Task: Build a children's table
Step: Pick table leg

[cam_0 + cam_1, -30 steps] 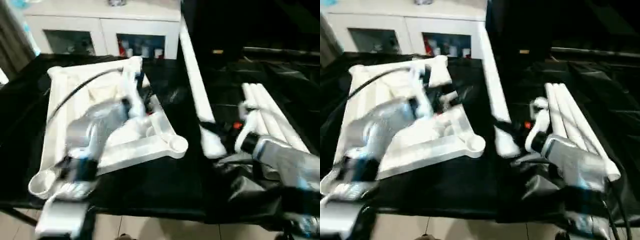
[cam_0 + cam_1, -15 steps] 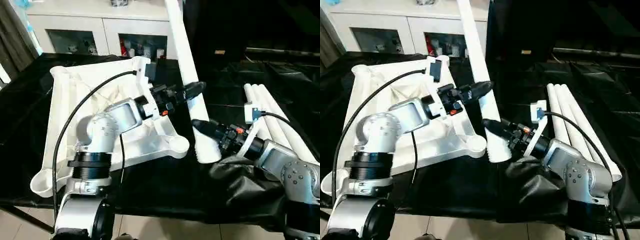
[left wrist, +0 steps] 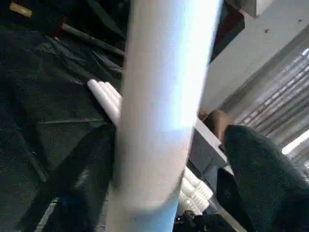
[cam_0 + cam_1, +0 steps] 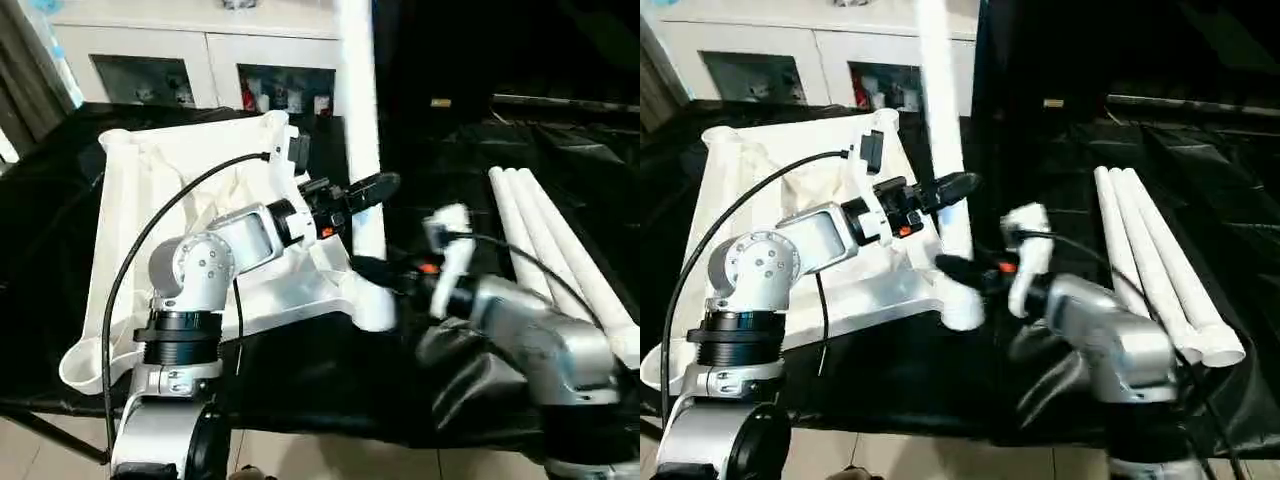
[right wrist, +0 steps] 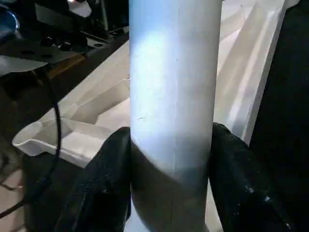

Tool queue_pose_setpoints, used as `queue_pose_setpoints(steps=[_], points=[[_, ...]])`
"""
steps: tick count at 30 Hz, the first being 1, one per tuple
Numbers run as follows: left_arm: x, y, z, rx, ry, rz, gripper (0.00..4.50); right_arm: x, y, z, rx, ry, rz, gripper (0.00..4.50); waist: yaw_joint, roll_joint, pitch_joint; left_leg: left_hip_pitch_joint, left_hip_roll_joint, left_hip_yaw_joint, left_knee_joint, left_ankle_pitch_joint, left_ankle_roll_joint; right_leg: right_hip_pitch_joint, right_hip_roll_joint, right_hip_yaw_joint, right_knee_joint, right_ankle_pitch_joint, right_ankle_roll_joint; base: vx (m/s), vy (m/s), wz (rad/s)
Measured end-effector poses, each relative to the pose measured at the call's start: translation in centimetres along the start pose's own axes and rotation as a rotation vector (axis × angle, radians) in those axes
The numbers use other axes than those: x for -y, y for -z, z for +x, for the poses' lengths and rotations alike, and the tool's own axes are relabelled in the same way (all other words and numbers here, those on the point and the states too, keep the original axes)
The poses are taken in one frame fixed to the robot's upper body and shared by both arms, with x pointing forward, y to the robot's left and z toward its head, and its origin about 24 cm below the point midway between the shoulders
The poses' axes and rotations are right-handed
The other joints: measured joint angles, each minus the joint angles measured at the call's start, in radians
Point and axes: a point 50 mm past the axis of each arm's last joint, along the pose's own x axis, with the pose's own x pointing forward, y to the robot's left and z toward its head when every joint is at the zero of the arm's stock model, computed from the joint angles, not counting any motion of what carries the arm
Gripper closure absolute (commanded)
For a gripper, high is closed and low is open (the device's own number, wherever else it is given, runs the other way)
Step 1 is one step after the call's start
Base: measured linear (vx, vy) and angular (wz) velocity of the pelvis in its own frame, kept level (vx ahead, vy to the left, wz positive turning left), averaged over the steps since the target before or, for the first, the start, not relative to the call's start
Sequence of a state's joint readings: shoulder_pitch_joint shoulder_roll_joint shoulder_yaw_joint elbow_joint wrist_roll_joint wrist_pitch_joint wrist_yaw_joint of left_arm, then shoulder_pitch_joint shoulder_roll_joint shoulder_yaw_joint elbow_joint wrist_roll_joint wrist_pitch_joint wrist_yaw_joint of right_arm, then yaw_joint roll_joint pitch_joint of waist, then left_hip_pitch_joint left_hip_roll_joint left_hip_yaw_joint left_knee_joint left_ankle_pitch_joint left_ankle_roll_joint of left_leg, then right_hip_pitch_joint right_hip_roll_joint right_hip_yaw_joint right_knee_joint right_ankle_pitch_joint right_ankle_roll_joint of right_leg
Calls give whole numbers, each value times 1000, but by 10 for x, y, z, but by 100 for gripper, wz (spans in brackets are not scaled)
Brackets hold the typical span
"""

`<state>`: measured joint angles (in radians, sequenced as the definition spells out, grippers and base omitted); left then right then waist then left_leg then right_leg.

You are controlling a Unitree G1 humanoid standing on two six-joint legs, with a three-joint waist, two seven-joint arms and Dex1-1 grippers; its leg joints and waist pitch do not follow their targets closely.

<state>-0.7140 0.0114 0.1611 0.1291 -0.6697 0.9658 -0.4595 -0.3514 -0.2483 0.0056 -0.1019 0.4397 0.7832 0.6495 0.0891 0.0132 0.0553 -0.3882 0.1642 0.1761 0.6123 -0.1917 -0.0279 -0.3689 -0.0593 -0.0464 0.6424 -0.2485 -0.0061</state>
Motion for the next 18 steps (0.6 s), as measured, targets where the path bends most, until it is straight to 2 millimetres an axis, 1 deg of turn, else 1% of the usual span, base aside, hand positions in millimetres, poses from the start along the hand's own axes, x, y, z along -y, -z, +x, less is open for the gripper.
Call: queue_pose_setpoints(steps=[1, 2, 6, 8, 18], points=[[0, 0, 0, 3, -10, 3, 113, 0, -1, 1, -1, 9, -8, 264, 0, 0, 0, 0, 0, 0, 0, 0, 0, 0, 0, 0, -1, 0, 0, 0, 0, 0], [-1, 0, 0, 4, -18, 6, 113, 0, -1, 1, -1, 14, -14, 264, 1, 0, 0, 0, 0, 0, -1, 0, 0, 0, 0, 0, -1, 0, 0, 0, 0, 0], [-2, 0, 1, 4, -42, 9, 153, 3, -5, 1, -2, 50, -43, 264, -1, 0, 0, -1, 0, 0, -2, 0, 0, 0, 0, 0, -3, 0, 1, 0, 0, 0], [-3, 0, 1, 3, -52, 20, 164, 3, -5, 2, -6, 55, -55, 264, -1, 0, 0, -1, 0, 0, -3, 0, 0, 0, 0, 0, -3, 0, 1, 0, 0, 0], [-5, 4, 4, -36, -102, 164, 250, 4, -10, 3, -36, 95, -175, 264, 0, -1, 0, 0, 0, 0, -3, 0, 0, 0, 0, 0, -4, 1, 1, 0, 0, 0]])
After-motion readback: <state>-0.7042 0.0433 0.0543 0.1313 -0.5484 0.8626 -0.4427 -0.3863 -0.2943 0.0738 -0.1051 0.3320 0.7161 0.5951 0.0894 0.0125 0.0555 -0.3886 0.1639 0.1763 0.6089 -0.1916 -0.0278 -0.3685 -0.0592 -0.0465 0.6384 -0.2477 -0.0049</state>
